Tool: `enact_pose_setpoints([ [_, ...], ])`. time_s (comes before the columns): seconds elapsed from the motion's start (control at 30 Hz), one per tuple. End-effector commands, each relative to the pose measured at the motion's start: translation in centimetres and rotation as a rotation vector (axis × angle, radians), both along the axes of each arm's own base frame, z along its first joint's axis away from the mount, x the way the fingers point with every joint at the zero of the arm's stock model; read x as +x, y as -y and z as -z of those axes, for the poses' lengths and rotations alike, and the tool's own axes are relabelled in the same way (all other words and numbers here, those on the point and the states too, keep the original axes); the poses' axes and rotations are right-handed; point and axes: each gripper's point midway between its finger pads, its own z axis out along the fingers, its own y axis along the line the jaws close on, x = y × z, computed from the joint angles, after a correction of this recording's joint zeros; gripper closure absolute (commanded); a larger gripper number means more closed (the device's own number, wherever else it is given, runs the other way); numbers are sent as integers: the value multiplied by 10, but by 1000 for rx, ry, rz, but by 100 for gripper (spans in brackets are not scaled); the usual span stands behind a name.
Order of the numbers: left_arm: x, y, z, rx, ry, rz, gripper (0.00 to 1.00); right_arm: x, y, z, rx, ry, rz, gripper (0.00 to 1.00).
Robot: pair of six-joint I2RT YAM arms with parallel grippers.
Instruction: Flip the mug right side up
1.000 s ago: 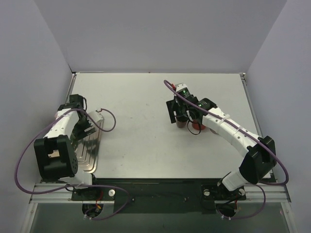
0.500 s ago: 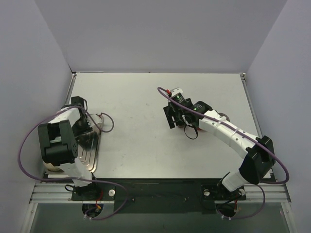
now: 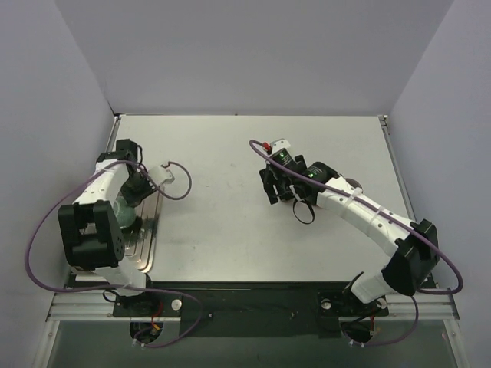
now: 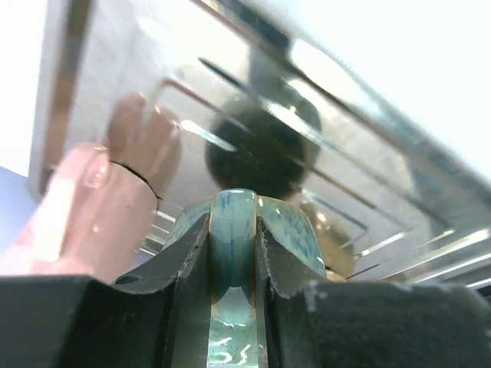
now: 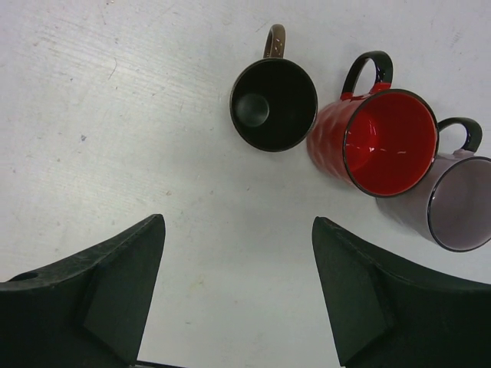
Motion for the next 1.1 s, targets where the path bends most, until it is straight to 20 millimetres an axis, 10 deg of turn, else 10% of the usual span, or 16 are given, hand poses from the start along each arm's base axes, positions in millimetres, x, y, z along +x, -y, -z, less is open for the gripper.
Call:
enact_pose_setpoints([
  [0.0,11,66,-92,-245,204,-19,100,-11,4,-47,43,108,-3,28],
  [0.2,10,176,-211,-739,369,-32,100,-41,-42,-101,270,219,-178,27],
  [0.4,-7,246,-295,-1091,401,-52,100,-83,-128,-164,938,264,-398,15],
  [0.73,-70,318,-356,-1392,233,102,100,-103,-183,-236,1367,217,-549,16],
  [0.9,-80,327,-372,-1466,228,138,100,-107,-204,-230,1418,115,-585,25],
  [1.0,-80,326,-376,-1475,249,145,100,-110,-204,-233,1440,109,-599,44],
  [1.07,-78,326,-371,-1467,243,145,100,-111,-201,-234,1440,118,-603,96],
])
